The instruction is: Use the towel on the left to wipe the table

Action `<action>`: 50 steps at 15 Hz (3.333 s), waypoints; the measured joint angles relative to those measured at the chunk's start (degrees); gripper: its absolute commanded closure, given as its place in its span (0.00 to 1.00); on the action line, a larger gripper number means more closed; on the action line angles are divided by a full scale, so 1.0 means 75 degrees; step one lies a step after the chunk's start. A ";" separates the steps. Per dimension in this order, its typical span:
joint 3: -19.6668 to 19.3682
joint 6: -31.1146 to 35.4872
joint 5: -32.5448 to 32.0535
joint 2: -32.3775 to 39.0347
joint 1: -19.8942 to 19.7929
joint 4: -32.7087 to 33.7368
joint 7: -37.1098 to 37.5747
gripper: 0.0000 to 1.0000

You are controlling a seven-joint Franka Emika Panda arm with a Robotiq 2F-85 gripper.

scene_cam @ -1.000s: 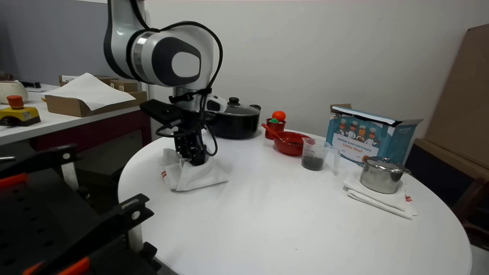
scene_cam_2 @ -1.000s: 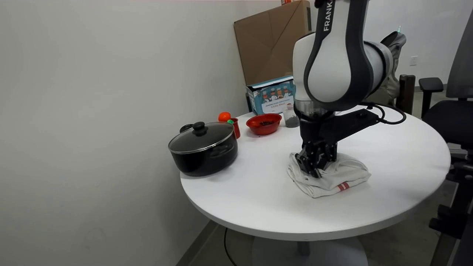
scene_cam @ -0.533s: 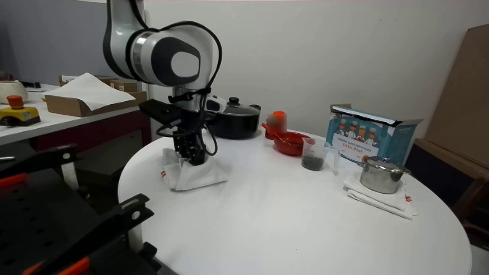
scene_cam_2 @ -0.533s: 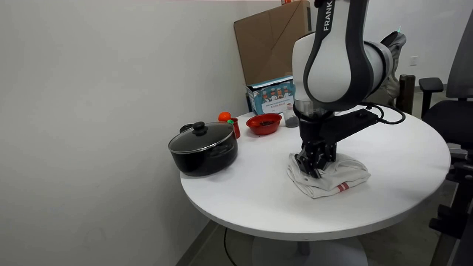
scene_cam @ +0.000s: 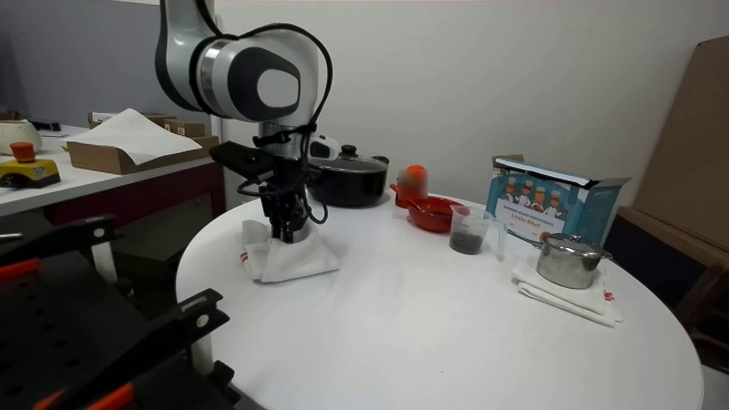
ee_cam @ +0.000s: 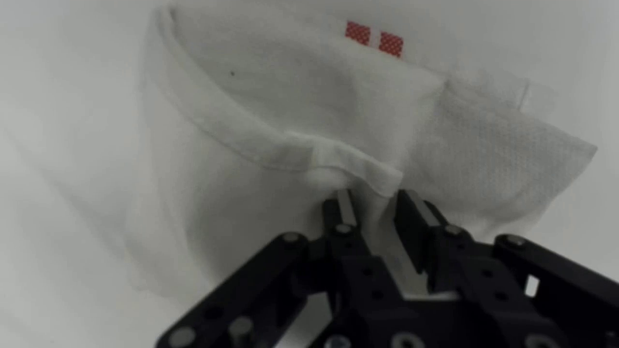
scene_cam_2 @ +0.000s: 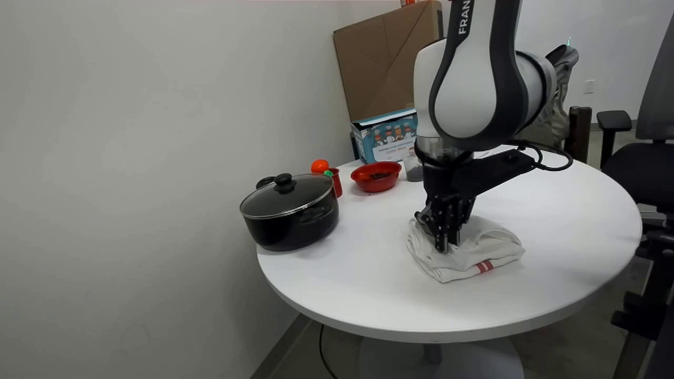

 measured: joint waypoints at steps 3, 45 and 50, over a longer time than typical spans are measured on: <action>0.0000 0.0000 0.0000 -0.0024 0.0001 -0.0001 -0.0022 0.92; -0.2464 0.0120 -0.0008 0.0300 -0.2750 0.0062 -0.1182 0.92; -0.2163 0.0094 -0.0002 0.0305 -0.3226 0.0187 -0.1183 0.92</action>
